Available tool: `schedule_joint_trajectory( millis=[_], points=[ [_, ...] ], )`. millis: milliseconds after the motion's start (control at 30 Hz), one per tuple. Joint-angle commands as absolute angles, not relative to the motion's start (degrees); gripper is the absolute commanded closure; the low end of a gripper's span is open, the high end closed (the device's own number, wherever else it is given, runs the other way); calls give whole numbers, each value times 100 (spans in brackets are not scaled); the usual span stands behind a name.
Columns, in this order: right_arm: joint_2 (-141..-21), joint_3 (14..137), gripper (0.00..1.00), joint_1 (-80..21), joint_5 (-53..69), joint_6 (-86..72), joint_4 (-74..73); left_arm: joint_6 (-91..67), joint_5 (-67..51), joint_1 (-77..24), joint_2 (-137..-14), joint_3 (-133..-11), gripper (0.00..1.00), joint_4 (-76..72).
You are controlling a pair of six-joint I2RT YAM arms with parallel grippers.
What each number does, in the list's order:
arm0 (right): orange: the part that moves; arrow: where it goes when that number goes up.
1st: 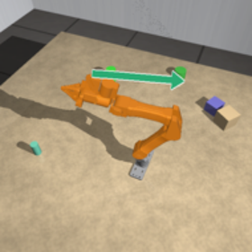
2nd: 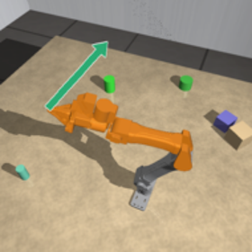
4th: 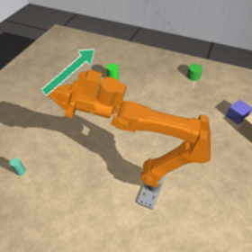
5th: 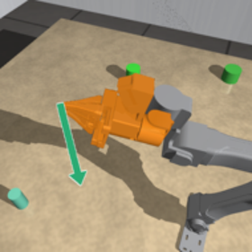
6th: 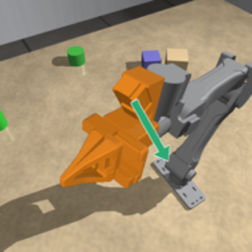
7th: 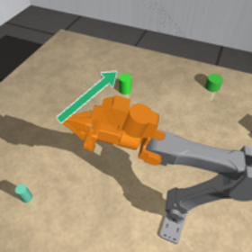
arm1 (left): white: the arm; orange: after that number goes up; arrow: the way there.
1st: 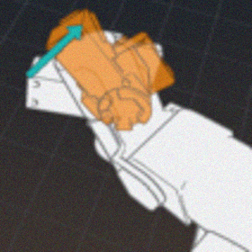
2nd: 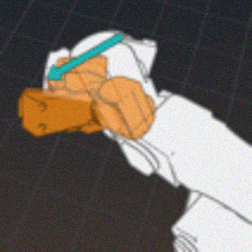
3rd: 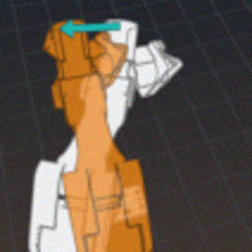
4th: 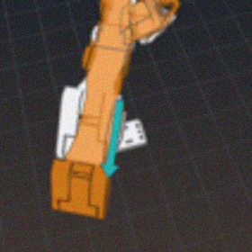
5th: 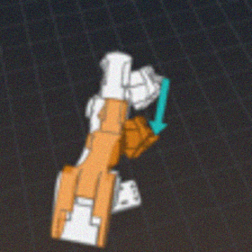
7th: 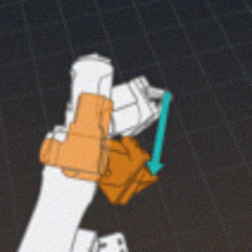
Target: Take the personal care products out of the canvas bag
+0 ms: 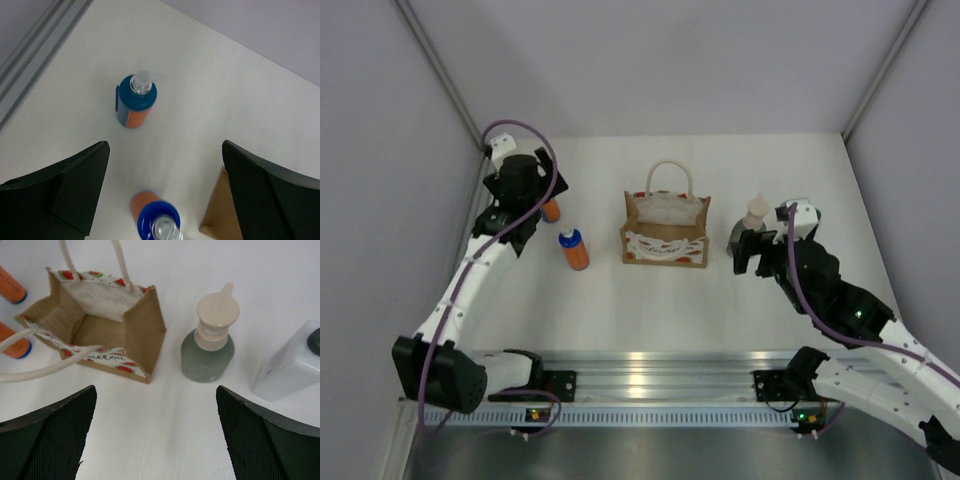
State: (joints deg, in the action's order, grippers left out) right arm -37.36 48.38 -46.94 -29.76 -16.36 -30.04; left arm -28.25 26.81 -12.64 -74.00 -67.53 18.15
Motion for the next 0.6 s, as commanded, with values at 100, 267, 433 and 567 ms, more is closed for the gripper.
schedule_joint_trajectory(
  millis=[100,267,433,567],
  points=[
    [-3551,5317,1,-4632,-4130,-1547,-3558,-2832,1775,-1301,-5758,-6802,2,3837],
    [-3253,5195,1,-4632,-4219,-1529,-3954,-2032,2372,-1301,-4942,-7084,2,4956],
    [-2954,5256,1,-4641,-4411,-1643,-4305,-1548,2663,-1301,-4115,-6865,2,5194],
    [-2751,5256,1,-4632,-4579,-1547,-4456,-1547,2436,-1318,-3350,-6452,2,5168]
  ],
)
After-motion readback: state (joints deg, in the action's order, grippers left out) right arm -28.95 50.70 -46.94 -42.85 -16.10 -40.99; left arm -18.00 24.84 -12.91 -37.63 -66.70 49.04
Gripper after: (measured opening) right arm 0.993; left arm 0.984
